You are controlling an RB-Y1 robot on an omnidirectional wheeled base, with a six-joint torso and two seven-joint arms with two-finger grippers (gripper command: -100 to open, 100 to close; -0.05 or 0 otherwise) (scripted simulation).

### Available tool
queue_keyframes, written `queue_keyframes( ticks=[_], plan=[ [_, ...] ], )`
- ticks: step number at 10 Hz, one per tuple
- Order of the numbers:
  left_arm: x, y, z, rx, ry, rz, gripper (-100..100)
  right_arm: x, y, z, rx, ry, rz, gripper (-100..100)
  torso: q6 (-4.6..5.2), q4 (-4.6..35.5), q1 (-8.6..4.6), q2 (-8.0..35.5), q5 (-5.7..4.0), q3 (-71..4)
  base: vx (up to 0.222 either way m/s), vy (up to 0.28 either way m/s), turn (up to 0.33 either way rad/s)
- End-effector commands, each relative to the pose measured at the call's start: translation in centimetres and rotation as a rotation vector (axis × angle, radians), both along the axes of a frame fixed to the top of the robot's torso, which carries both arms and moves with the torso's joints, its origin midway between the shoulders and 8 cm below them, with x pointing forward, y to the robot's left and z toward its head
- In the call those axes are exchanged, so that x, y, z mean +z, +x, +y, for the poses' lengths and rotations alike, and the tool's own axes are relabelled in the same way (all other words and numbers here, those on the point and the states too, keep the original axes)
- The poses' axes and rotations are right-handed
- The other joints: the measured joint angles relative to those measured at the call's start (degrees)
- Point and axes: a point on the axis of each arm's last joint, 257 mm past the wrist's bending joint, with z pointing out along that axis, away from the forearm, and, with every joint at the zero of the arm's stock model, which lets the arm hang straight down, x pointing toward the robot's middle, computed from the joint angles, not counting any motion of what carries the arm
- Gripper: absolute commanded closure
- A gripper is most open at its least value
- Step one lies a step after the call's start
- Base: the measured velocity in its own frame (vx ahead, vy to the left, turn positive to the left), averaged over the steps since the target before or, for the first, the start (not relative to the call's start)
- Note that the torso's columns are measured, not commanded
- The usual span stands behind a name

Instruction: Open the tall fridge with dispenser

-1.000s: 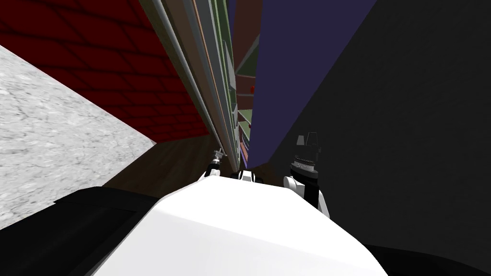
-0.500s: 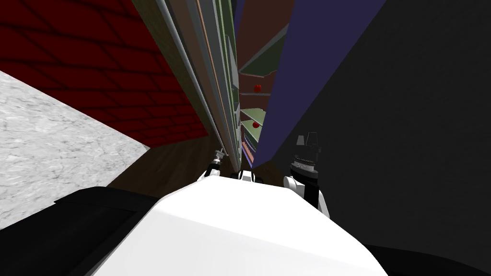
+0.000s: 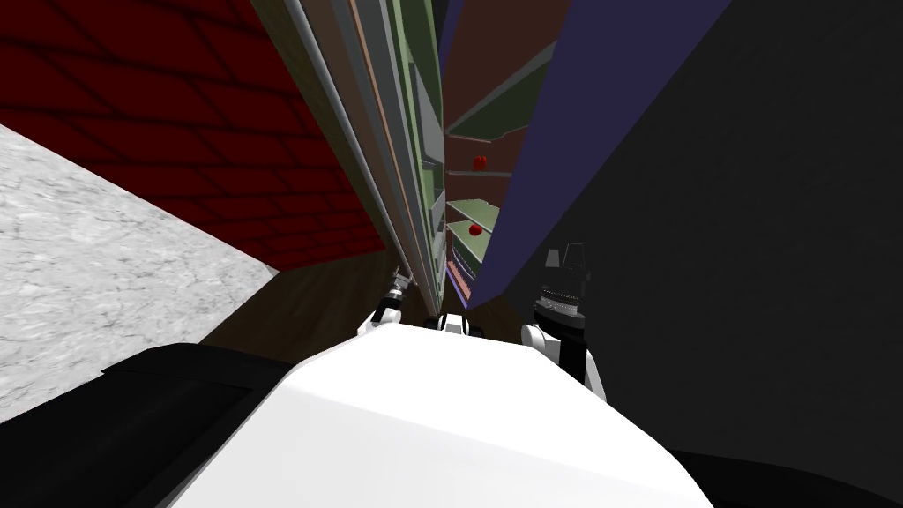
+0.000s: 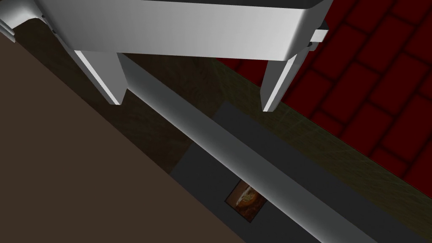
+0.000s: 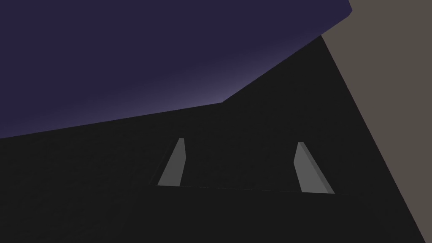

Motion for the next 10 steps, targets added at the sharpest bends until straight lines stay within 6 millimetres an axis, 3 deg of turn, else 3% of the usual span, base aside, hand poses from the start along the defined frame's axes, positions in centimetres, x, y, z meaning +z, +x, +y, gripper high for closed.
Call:
queue_keyframes(
  ticks=[1,10],
  plan=[
    [1.8,0.4,1.0,-0.004,-0.023,-0.006,-100,0.0,0.0,0.0,0.000,0.000,0.000,0,-0.11,0.02,0.18,0.07,0.01,0.03,0.025,-0.035,0.037],
    [8.8,1.5,3.8,-0.040,-0.084,-0.017,-100,0.0,0.0,0.0,0.000,0.000,0.000,0,-0.14,0.10,0.20,0.20,-0.02,0.11,0.018,-0.021,0.049]
  ],
)
